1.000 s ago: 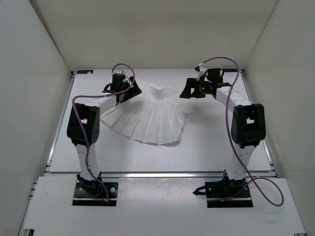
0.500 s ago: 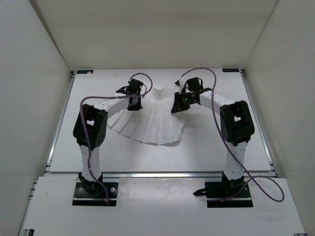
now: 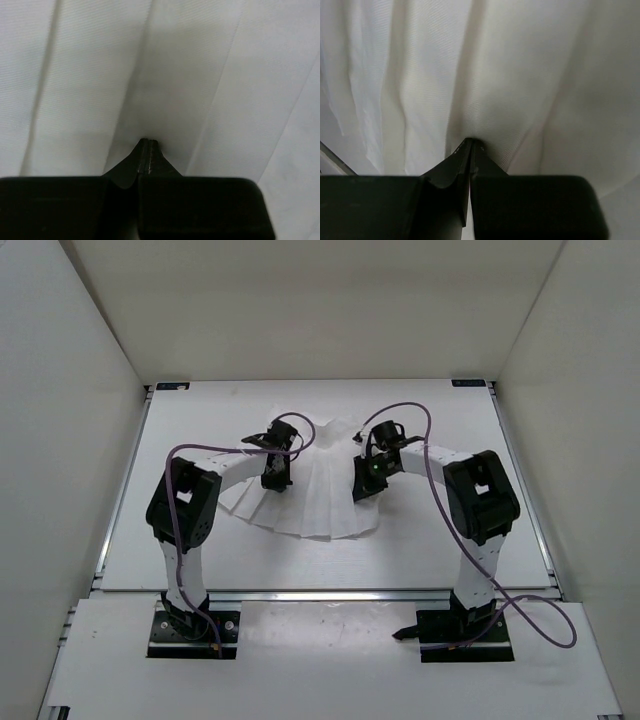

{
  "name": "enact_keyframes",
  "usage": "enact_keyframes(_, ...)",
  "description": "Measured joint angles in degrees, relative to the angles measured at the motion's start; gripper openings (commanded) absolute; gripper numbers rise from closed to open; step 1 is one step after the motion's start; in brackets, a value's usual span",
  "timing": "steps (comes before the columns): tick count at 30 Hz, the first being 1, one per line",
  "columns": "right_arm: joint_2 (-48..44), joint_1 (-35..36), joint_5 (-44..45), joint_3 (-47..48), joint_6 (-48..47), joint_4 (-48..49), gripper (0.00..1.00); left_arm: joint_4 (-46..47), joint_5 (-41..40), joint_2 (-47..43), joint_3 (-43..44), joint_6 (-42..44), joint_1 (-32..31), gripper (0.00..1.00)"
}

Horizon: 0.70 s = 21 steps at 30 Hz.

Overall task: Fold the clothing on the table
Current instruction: Flatten the skirt out

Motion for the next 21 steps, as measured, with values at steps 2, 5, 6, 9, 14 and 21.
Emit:
enact_keyframes(2, -2.01, -1.27, 1.05, -2.47, 0.28, 0.44, 0.0, 0.22, 0.98, -1.03, -1.36, -0.52, -0.74, 0.0)
enact_keyframes(5, -5.92, -3.58, 2.32, -7.17, 0.7, 0.48, 0.0, 0.17, 2.12, -3.69, -4.79, -1.42, -3.06, 0.0)
enact_keyframes(6, -7.19, -4.24, 2.69, -8.57, 0.81, 0.37, 0.0, -0.13, 2.58, -4.98, -6.25, -1.7, -4.15, 0.0)
enact_keyframes(9, -11.02, -5.64, 3.69, -12.61, 1.27, 0.35, 0.0, -2.01, 4.2, -9.94, -11.91, -2.58, -8.11, 0.0)
enact_keyframes(14, -19.23, -2.19, 5.35, -20.31, 3.19, -0.76, 0.0, -7.63, 7.21, -17.46, -18.8, -3.54, -11.26, 0.0)
enact_keyframes(21, -27.28, 1.42, 4.24, -21.14, 4.0, -3.48, 0.54, -12.41, 9.01, -21.4, -14.05, -2.69, -6.34, 0.5)
